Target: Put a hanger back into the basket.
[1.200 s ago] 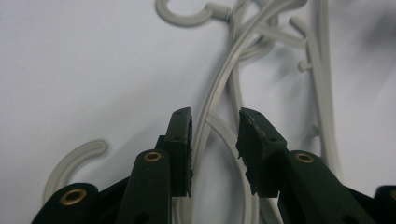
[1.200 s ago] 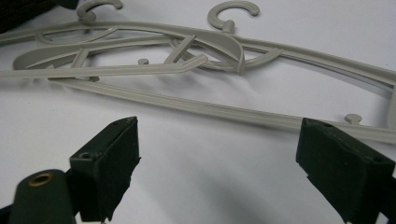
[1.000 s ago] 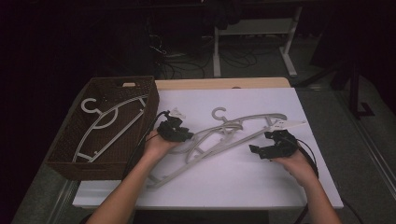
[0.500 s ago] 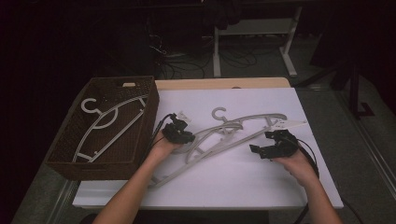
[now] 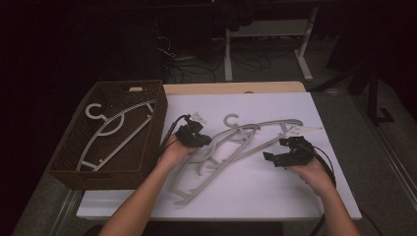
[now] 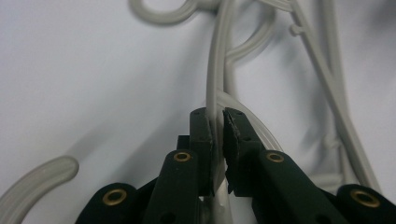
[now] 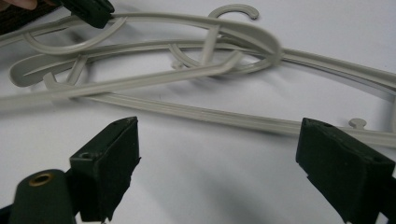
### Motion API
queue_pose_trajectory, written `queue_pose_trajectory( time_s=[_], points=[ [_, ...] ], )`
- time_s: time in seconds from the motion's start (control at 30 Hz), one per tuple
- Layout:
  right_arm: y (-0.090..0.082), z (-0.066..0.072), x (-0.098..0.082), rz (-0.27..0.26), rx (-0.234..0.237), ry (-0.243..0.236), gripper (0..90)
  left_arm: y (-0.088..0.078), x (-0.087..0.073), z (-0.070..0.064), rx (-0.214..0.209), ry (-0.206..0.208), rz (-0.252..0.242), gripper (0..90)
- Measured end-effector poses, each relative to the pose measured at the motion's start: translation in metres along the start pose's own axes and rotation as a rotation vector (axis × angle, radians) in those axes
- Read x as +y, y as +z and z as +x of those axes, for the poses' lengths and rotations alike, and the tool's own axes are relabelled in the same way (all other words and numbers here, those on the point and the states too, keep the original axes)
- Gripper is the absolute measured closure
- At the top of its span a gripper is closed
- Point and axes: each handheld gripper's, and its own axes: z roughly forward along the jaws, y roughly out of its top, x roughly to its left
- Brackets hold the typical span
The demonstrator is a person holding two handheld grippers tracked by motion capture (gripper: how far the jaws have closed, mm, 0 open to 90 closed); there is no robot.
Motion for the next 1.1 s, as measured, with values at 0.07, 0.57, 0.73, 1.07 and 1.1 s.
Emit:
queue_pose_trajectory(
  time_s=[0.07,0.57,0.73,1.07,1.1],
  points=[
    [0.0,0.0,0.0,0.001,0.001,0.0,12.8,0.005,0.009,-0.006,-0.016,0.017,-0.003,82.6],
    [-0.002,-0.001,-0.001,-0.005,0.007,0.001,12.8,0.034,0.028,-0.017,-0.048,0.027,0.0,72.1],
    [-0.001,0.0,0.0,-0.004,0.005,0.0,12.8,0.007,0.019,-0.008,-0.062,-0.016,-0.048,56.8],
    [0.0,0.001,0.0,0.002,0.001,0.0,12.8,-0.031,-0.021,-0.009,-0.181,-0.1,-0.06,39.6],
    [0.0,0.001,0.0,0.002,0.0,-0.003,12.8,-0.032,-0.024,-0.011,-0.182,-0.1,-0.052,38.8]
  ],
)
